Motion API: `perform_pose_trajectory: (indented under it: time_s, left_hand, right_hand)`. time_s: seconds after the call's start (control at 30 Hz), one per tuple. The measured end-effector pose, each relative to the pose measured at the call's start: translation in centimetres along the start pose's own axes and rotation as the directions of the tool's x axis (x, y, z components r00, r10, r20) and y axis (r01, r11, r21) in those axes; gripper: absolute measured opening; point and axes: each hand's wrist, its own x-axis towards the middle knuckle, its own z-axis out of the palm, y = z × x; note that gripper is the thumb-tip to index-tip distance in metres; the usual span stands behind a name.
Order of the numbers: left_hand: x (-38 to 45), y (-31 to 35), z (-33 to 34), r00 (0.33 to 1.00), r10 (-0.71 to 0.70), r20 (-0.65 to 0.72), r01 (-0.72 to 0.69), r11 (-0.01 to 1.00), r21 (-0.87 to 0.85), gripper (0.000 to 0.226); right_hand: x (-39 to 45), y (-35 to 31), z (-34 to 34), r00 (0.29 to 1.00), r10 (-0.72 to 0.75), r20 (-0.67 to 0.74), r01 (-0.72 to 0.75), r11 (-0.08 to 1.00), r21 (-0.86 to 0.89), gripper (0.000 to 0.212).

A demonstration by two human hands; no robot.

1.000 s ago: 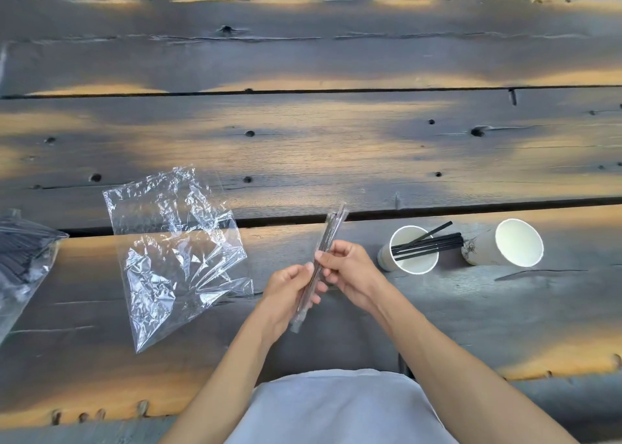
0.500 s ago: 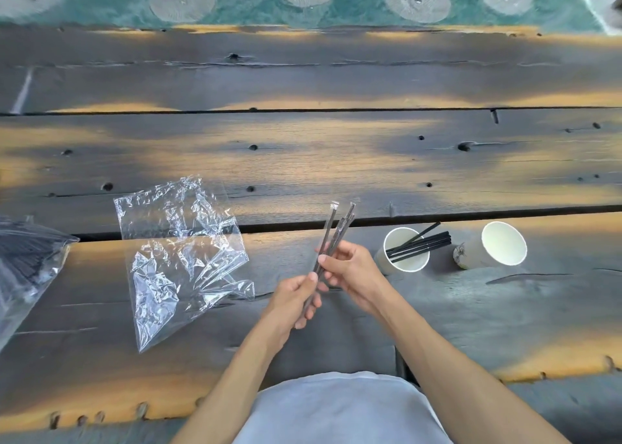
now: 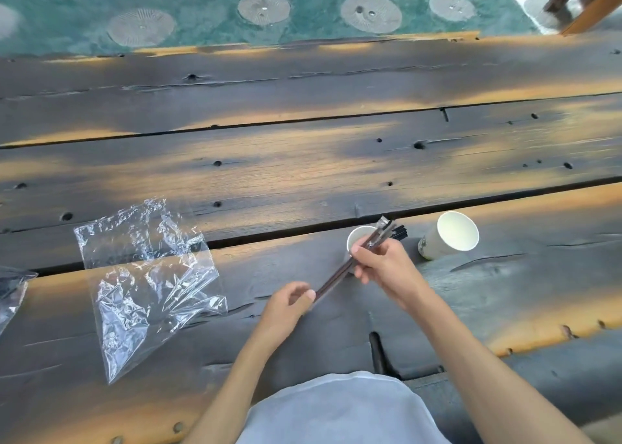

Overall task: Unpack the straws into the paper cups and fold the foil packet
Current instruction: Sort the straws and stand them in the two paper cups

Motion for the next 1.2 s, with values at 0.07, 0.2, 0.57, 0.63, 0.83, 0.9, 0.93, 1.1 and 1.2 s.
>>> perform_pose_trajectory:
  time_s: [0.07,0.2,0.57,0.63,0.83,0.9,0.93,1.1,1.2]
  left_hand:
    - [0.7,-1.7,1.0,0.995,0.001,-0.097,0.016,0.985,0.173,0.046]
    - [1.6,-3.8,3.4,0.985,-0.004,-0.175,0.086,0.881,0.464,0.066]
    - [3.8,-3.9,7.9,0.985,-0.086,-0.150,0.172,0.575,0.800,0.102]
    - [3.8,-3.8,7.9,0.985,-0.086,-0.152,0.174,0.563,0.808,0.103]
    - [3.6,-3.5,7.8,0.983,-0.107,-0.146,0.181,0.554,0.813,0.102]
    - [3.6,-3.4,7.8,0.983,-0.109,-0.148,0.184,0.550,0.815,0.103]
    - [3.6,-3.4,7.8,0.983,-0.110,-0.147,0.183,0.548,0.816,0.103]
    - [3.6,-3.1,7.8,0.983,-0.120,-0.140,0.182,0.531,0.827,0.103]
    - [3.6,-3.2,7.8,0.983,-0.116,-0.140,0.181,0.531,0.828,0.103]
  right_hand:
    - [-0.7,-0.8,-2.5,0.991,-0.049,-0.123,0.056,0.997,0.050,0.011]
    - [-2.7,-2.6,-7.9,0.940,-0.117,-0.321,0.185,0.965,0.188,0.003]
    - [-5.8,-3.0,-20.9,0.638,-0.042,-0.769,0.390,0.878,0.276,0.008]
    - [-4.9,-2.9,-21.1,0.635,-0.058,-0.770,0.351,0.910,0.221,0.007]
    - [-1.7,-1.7,-20.8,0.668,-0.048,-0.743,0.167,0.982,0.087,0.005]
    - [-0.9,-1.2,-20.6,0.674,-0.039,-0.737,0.121,0.991,0.058,0.007]
    - [-0.5,-0.9,-20.5,0.683,-0.036,-0.730,0.106,0.993,0.051,0.009]
    - [0.5,-0.4,-20.3,0.743,0.009,-0.669,0.049,0.997,0.068,0.013]
    - [0.8,-0.3,-20.5,0.769,0.043,-0.638,0.037,0.993,0.111,0.011]
